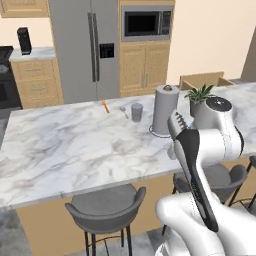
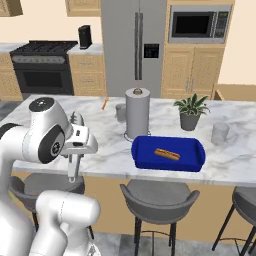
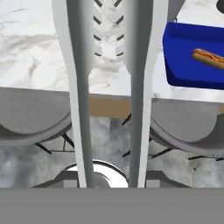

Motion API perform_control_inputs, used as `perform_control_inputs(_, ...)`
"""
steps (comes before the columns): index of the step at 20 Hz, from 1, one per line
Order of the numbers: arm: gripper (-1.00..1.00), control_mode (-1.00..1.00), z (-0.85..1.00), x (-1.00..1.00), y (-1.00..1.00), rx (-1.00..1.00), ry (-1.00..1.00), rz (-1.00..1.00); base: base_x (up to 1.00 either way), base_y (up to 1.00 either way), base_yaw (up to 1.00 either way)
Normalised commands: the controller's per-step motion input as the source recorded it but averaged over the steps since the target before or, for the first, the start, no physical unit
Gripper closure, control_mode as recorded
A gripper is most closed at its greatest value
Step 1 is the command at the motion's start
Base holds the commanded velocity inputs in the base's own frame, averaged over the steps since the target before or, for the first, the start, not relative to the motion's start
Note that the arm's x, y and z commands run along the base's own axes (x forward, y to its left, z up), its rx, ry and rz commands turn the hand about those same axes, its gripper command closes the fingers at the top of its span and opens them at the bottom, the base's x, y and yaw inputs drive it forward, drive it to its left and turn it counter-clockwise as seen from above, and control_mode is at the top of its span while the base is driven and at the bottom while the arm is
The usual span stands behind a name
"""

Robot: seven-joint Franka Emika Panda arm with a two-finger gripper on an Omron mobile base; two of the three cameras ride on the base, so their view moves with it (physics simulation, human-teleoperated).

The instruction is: Take the tongs from the drawer on the right and place them on the dining counter next to the tray containing the hot dog.

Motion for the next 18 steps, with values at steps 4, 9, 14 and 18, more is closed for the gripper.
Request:
perform_control_inputs(4, 1.00, 1.00, 0.00, 0.00, 0.00, 0.00, 0.00, 0.00, 0.59, 0.01, -0.06)
perform_control_inputs(9, 1.00, -1.00, 0.00, 0.40, 0.00, 0.00, 0.04, -0.02, 0.22, 0.00, -0.01)
perform_control_inputs(14, 1.00, -1.00, 0.00, 0.85, -0.06, 0.00, 0.13, -0.06, 0.00, 0.00, 0.00)
perform_control_inputs(18, 1.00, -1.00, -0.06, 0.83, -0.24, 0.06, 0.01, -0.07, 0.00, 0.00, 0.00)
